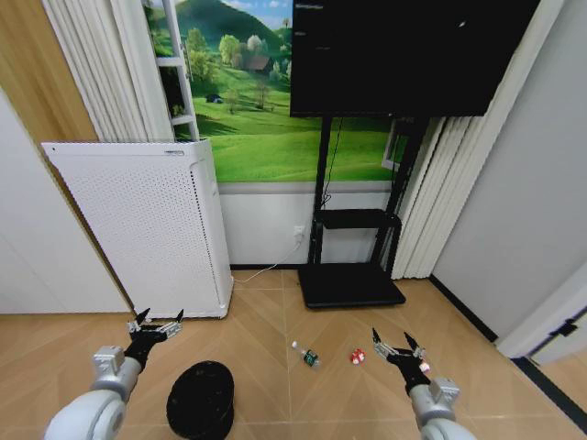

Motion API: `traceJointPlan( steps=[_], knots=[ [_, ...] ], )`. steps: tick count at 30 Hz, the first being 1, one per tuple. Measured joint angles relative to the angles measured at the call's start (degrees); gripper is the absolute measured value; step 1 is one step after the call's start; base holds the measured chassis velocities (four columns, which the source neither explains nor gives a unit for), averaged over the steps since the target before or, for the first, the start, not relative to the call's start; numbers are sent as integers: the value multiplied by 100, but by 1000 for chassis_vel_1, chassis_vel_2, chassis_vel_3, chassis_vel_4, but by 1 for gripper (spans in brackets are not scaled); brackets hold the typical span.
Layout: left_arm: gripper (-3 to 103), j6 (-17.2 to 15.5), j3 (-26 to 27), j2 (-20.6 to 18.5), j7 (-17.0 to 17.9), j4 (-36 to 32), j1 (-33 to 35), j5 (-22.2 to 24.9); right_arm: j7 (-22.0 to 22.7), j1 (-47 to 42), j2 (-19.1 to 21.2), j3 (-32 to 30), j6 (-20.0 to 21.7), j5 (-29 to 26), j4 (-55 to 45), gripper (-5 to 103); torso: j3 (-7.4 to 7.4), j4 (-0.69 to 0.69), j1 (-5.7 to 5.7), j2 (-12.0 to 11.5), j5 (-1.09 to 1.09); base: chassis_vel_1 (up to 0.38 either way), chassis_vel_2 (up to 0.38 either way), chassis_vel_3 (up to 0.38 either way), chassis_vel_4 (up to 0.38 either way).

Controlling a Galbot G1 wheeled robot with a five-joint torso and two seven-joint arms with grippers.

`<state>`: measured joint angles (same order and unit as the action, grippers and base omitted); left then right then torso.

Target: Pick up the trash bin and place the garbage on the floor into it.

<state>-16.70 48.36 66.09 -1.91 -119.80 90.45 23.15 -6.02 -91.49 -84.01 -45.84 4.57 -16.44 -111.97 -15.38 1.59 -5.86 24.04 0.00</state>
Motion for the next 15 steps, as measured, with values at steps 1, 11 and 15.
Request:
traceJointPlan(
  steps=[1,11,15],
  knots=[
    [100,0,0,0,0,0,0,0,0,0,0,0,0,0,0,100,0,0,0,0,0,0,0,0,0],
    [100,-127,-116,17,94,-58,-212,40,-35,-7,-21,-93,-38,-270,-78,100,151,2,90,-240,-1,0,0,0,0],
    [100,-158,-190,37,138,-159,-152,10,-100,-84,-15,-113,-73,-427,-140,100,217,1,128,-344,0,0,0,0,0]
  ],
)
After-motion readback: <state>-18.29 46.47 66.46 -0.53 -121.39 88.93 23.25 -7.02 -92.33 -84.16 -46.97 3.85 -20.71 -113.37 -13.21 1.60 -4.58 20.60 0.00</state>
